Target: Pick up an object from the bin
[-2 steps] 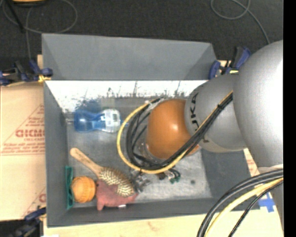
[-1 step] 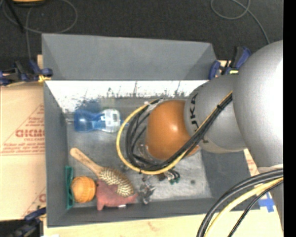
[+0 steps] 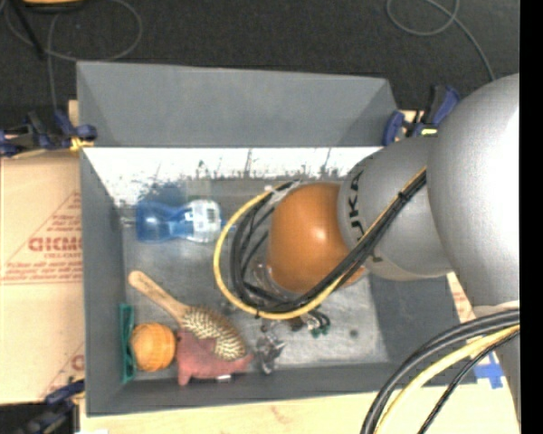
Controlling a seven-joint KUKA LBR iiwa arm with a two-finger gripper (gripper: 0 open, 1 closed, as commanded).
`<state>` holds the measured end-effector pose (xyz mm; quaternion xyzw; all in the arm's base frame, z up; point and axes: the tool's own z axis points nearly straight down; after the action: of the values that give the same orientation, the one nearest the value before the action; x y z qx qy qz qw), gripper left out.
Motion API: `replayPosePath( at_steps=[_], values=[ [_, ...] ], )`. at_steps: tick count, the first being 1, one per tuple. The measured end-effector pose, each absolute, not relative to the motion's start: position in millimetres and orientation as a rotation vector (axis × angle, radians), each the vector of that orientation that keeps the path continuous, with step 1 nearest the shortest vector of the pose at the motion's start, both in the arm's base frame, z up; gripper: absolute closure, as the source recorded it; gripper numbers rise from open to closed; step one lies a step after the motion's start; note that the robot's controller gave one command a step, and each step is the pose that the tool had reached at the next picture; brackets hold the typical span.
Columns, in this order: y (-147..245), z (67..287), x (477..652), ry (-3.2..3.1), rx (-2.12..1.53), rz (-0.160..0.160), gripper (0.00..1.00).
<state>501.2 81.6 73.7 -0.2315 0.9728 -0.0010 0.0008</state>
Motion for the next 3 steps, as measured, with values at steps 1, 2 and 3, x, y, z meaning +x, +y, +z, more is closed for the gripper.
replayPosePath(
  at_steps=[1,2,3],
  values=[
    [129,109,558.2,3.062,-0.699,-0.004,0.0],
    [145,85,513.3,2.921,-0.994,-0.007,1.0],
    [145,85,513.3,2.921,-0.995,-0.008,1.0]
  ],
)
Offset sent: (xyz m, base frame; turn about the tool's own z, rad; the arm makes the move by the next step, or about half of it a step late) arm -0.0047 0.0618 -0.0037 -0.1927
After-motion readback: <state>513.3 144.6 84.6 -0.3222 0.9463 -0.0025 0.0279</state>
